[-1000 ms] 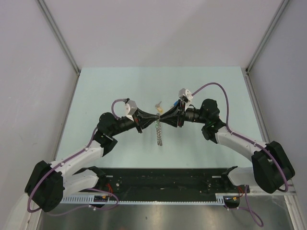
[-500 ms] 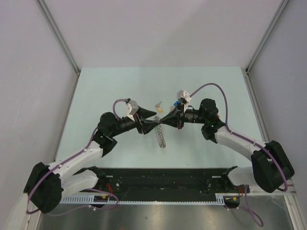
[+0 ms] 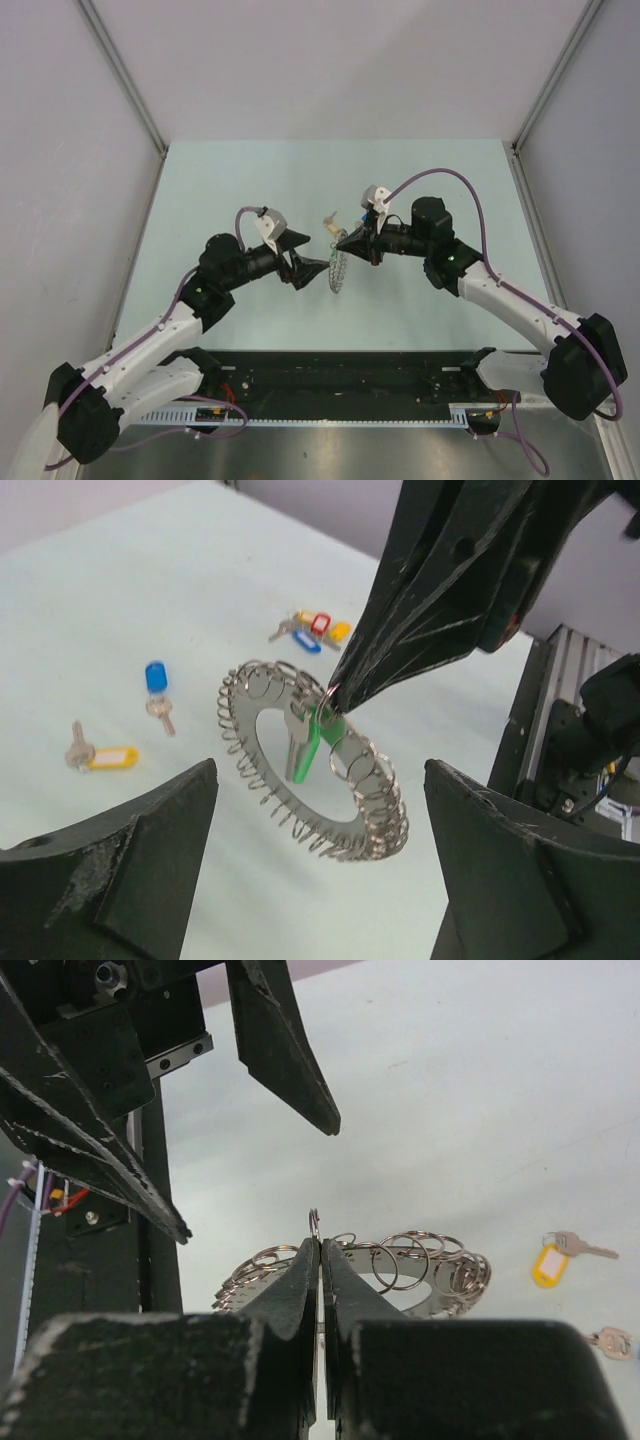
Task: Put the keys on the keyring
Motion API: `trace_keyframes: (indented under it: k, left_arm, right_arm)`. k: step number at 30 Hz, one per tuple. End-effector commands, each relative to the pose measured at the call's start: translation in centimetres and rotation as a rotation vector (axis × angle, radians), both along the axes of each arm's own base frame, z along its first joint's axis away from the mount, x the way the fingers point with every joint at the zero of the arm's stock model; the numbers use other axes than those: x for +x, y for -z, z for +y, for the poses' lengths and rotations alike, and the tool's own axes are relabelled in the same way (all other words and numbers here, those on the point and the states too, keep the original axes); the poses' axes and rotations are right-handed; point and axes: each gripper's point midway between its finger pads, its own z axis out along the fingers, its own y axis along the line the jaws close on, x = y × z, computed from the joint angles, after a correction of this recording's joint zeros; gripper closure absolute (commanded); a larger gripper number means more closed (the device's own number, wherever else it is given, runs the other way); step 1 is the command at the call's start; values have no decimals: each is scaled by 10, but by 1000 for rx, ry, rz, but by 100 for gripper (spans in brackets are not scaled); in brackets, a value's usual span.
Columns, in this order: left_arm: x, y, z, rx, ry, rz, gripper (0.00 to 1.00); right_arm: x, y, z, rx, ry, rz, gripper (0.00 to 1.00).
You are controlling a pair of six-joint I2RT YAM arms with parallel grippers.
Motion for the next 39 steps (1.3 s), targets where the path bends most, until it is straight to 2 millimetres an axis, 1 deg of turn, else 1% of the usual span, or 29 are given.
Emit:
trace_keyframes:
  k: [1,2,3,4,5,6,7,8,9,11,13,14,15,16,17,19,20,21,22,23,25,26,27,28,30,33,36,37,39]
  left_arm:
    - [0,-15,6,43,-19,-36,12]
    - [0,-22,7,55,-16,-51,13]
    - [-2,-23,6,74,-1,-59,12]
    - [-4,-14,7,129,20,-59,12]
    - [-4,-21,6,142,33,-76,12]
    - [-5,-17,7,174,46,-73,12]
    - [-9,-8,8,223,71,-62,12]
    - [-9,-16,8,228,81,-77,12]
    - [-11,-15,8,246,98,-79,12]
    - [-21,-9,9,299,167,-101,11]
    - [-23,-13,10,325,189,-147,11]
    - [-24,-11,12,341,193,-145,11]
    - [-24,-12,14,347,192,-156,11]
    - [-24,-11,15,356,191,-168,11]
    - [-23,-11,16,355,179,-181,10]
    - [-22,-9,17,350,170,-191,10]
    - [-23,-4,18,348,168,-187,10]
    - [-22,-8,16,334,164,-204,10]
    - [-22,-8,16,326,161,-197,11]
    - [-22,-6,15,322,165,-190,11]
    - [-24,-8,12,299,173,-190,12]
    - [-24,-5,12,298,176,-184,12]
    - [-26,-4,10,289,188,-179,12]
    - [-25,-8,8,271,192,-187,12]
    - [-27,-6,3,256,216,-177,14]
    - [-29,-15,-6,188,245,-163,19]
    - [-32,-18,-14,136,281,-133,23]
    - [-32,-23,-17,119,289,-148,27]
    - [-31,-22,-20,108,300,-131,30]
  right_arm:
    - [4,-26,-1,-55,30,-122,100]
    - [3,-27,1,-62,38,-130,100]
    - [-3,-26,1,-75,9,-127,100]
    - [-5,-27,2,-72,-4,-136,100]
    - [-4,-33,4,-71,5,-143,100]
    - [-6,-24,2,-118,7,-121,100]
    - [-9,-22,3,-135,-17,-127,100]
    - [-9,-30,4,-130,-22,-130,100]
    - [-9,-21,4,-166,-18,-98,100]
    - [-18,-22,6,-182,-80,-93,100]
    - [-11,-16,7,-273,-31,-52,100]
    - [-12,-9,7,-342,-55,-70,100]
    - [-22,-16,3,-408,-85,-34,100]
    - [-16,-3,4,-475,-61,6,100]
    - [-2,-3,-5,-540,28,-6,100]
    - [-10,-2,-11,-586,-3,16,100]
    - [0,0,-18,-619,71,6,100]
    - [5,-1,-21,-621,113,20,100]
    - [3,-2,-22,-621,93,19,100]
    - [-5,-3,-18,-604,38,27,100]
    - [-3,-7,-15,-581,59,17,100]
    - [-15,-11,-9,-550,-12,16,100]
    - [-20,-12,-5,-530,-54,3,100]
    - [-22,-12,-3,-515,-60,2,100]
    - [-22,-14,-1,-507,-62,-10,100]
    - [-25,-13,0,-502,-88,-25,100]
    - [-29,-13,2,-484,-108,-42,100]
    - [-31,-14,2,-475,-121,-43,100]
    - [-33,-16,2,-469,-131,-47,100]
